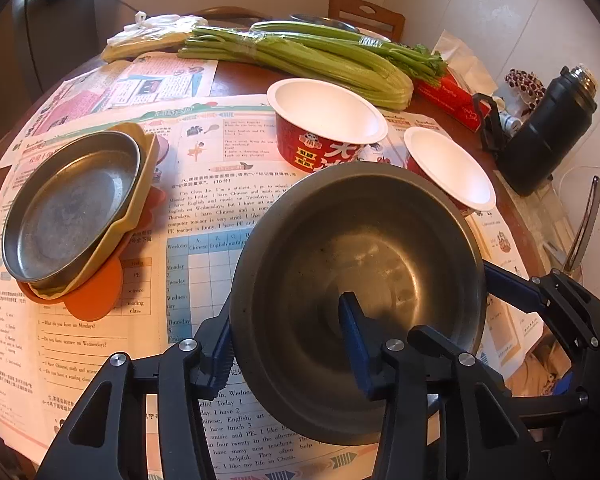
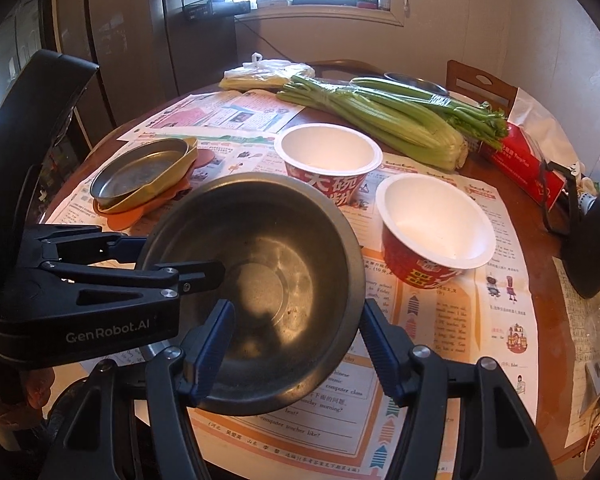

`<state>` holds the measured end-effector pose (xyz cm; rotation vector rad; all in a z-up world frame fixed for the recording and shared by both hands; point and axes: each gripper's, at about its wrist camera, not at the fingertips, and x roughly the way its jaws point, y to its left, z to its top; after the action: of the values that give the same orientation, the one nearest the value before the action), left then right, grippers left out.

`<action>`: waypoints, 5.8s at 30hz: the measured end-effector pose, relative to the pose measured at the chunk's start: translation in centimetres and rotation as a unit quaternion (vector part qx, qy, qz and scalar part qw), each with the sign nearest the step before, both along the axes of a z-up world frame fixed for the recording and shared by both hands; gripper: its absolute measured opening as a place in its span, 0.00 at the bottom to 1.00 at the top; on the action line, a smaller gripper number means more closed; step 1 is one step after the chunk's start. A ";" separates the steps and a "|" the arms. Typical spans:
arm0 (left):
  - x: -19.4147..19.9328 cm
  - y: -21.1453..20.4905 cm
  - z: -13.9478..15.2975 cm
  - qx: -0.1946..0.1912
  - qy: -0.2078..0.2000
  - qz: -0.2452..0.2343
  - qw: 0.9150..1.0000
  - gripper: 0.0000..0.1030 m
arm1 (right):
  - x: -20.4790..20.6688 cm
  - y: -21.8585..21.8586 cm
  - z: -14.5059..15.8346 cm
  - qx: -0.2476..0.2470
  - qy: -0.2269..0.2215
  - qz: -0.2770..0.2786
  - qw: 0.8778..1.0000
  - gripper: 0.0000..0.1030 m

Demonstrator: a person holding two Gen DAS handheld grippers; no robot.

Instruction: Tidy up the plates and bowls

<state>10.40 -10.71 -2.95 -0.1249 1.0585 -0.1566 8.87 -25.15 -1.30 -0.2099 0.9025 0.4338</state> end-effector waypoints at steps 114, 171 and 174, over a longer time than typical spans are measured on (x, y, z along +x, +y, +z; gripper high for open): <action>17.3 0.6 0.0 -0.046 0.032 0.017 0.998 0.29 | 17.5 2.2 -1.4 -0.034 0.041 0.008 0.999 0.44; 3.4 0.3 6.1 -0.077 -0.033 -0.009 0.996 0.35 | 3.5 0.5 6.0 0.014 -0.038 0.026 0.999 0.45; 2.7 0.0 5.6 -0.073 -0.029 -0.012 0.997 0.35 | 2.7 0.4 5.7 0.008 -0.040 0.024 0.999 0.45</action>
<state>13.15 -10.70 2.68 -0.2389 0.9903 -0.2578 11.54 -24.74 4.39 -0.2331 0.8158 0.4749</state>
